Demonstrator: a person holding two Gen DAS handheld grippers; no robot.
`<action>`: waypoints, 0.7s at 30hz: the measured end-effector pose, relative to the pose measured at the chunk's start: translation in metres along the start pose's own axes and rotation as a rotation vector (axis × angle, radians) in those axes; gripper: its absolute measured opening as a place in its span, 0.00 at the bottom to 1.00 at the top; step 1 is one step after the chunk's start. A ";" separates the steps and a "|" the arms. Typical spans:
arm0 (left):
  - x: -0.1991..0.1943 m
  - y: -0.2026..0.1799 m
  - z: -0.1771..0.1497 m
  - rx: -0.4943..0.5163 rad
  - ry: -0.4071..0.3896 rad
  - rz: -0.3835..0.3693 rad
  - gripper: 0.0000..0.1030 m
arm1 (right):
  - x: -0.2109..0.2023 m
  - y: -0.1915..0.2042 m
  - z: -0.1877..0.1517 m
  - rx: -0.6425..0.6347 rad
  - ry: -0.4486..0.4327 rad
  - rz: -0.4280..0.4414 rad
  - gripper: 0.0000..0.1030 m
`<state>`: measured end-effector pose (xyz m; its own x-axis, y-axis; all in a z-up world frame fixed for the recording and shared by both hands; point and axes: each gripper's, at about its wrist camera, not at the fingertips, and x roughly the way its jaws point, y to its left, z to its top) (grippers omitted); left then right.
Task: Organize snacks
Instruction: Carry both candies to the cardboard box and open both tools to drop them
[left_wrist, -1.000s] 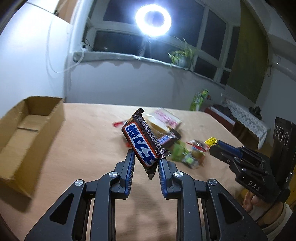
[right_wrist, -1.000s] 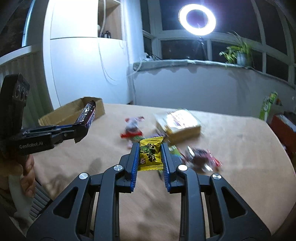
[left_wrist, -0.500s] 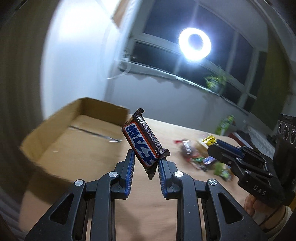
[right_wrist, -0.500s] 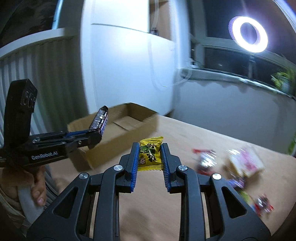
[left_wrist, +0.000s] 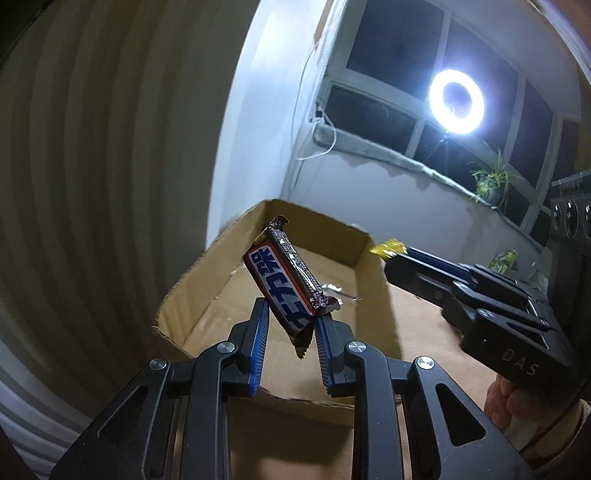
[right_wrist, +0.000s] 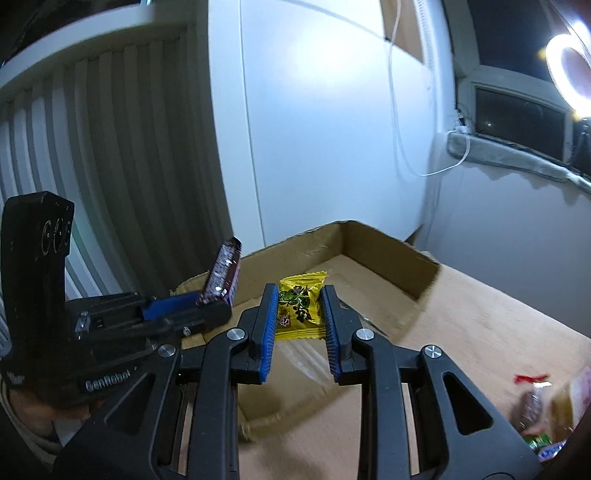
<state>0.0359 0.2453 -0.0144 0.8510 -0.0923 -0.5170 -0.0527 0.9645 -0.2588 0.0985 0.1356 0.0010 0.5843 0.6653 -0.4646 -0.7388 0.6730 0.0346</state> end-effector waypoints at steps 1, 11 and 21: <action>0.002 0.002 0.000 -0.001 0.005 0.008 0.22 | 0.004 0.000 -0.001 0.003 0.004 0.004 0.23; -0.010 0.005 0.001 0.015 -0.021 0.149 0.56 | 0.003 -0.015 -0.011 0.050 0.007 -0.024 0.51; -0.023 -0.010 0.007 0.079 -0.057 0.169 0.62 | -0.041 -0.006 -0.022 0.037 -0.021 -0.068 0.55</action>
<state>0.0206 0.2400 0.0058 0.8621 0.0846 -0.4997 -0.1580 0.9817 -0.1065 0.0715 0.0973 0.0000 0.6397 0.6241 -0.4486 -0.6845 0.7281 0.0370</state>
